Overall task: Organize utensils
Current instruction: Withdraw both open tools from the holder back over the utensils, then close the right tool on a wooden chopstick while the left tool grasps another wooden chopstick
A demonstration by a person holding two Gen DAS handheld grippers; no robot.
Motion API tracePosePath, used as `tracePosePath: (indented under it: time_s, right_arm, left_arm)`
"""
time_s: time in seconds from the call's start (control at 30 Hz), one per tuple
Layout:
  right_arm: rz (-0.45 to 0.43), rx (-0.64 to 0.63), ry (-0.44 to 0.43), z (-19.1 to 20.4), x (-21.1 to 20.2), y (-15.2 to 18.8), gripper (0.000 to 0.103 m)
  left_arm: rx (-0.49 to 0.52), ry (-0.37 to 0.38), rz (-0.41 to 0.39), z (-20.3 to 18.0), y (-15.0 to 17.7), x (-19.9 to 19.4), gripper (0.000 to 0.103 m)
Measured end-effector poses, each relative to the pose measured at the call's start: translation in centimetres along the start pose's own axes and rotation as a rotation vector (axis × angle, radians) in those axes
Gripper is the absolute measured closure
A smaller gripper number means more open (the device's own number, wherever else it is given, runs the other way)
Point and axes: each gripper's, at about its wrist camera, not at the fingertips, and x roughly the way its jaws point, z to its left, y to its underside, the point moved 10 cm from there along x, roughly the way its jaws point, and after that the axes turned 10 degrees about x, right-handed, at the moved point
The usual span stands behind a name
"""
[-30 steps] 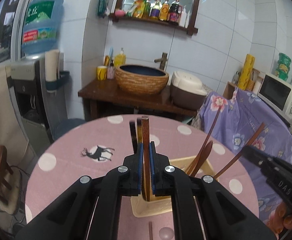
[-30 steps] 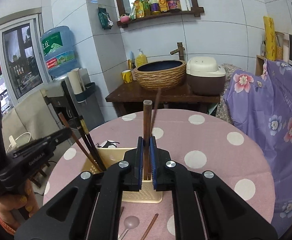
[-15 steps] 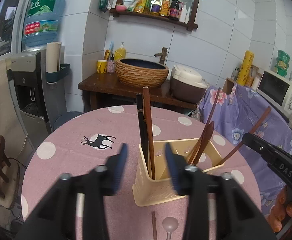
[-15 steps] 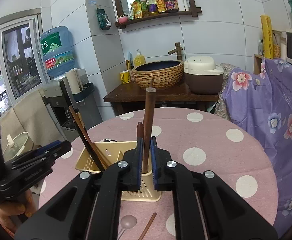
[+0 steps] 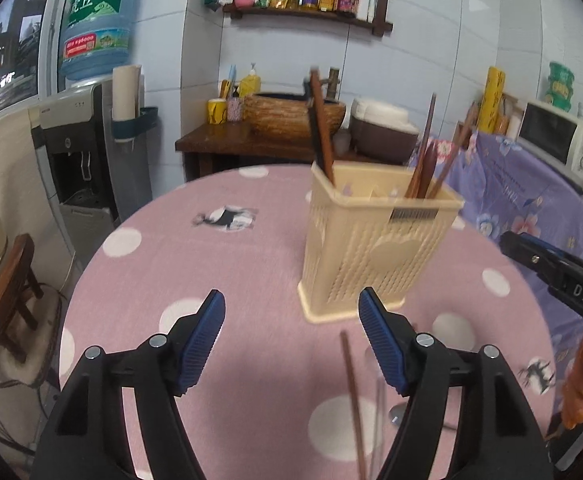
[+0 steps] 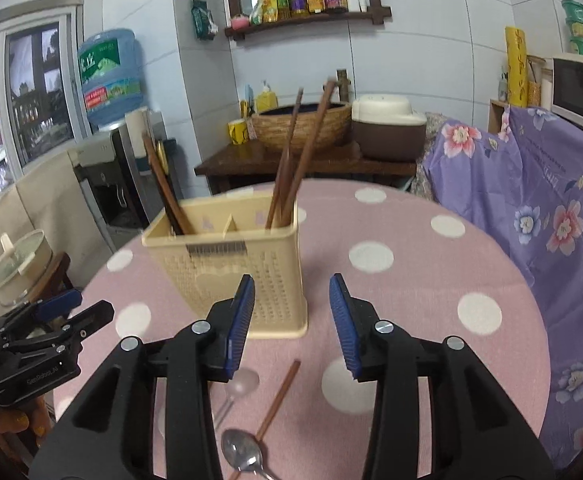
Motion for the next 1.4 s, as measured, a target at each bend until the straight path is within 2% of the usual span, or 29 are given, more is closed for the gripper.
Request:
tracePosePath:
  time_s: [0.1, 0.33, 0.47, 0.6, 0.87, 1.0, 1.2, 1.4]
  right_arm:
    - [0.057, 0.000, 0.023, -0.7, 0.8, 3.3, 0.063]
    - [0.206, 0.051, 0.076, -3.0, 3.0, 10.2, 0.063]
    - [0.265, 0.080, 0.077, -3.7, 3.7, 12.4, 0.063]
    - [0.299, 0.091, 0.068, -3.1, 4.5, 13.1, 0.065]
    - [0.354, 0.083, 0.093, -1.6, 7.1, 13.5, 0.073]
    - [0.348, 0.068, 0.125, -1.4, 7.9, 13.3, 0.075]
    - [0.334, 0.047, 0.185, -1.3, 9.2, 12.5, 0.090]
    - [0.331, 0.078, 0.167, -1.4, 10.1, 11.7, 0.094]
  left_arm:
    - [-0.025, 0.001, 0.058, 0.6, 2.7, 1.0, 0.034]
    - [-0.026, -0.008, 0.118, 0.6, 6.7, 1.7, 0.035]
    - [-0.021, -0.002, 0.145, 0.2, 8.1, 2.2, 0.037]
    - [-0.018, 0.008, 0.162, -0.2, 8.7, 2.6, 0.040]
    - [0.005, 0.009, 0.167, -0.7, 9.0, 2.7, 0.040]
    - [0.005, 0.010, 0.174, -0.6, 9.2, 2.9, 0.041]
    - [0.022, 0.028, 0.183, -1.6, 9.0, 3.6, 0.044]
    - [0.064, 0.059, 0.190, -3.3, 8.2, 4.3, 0.046]
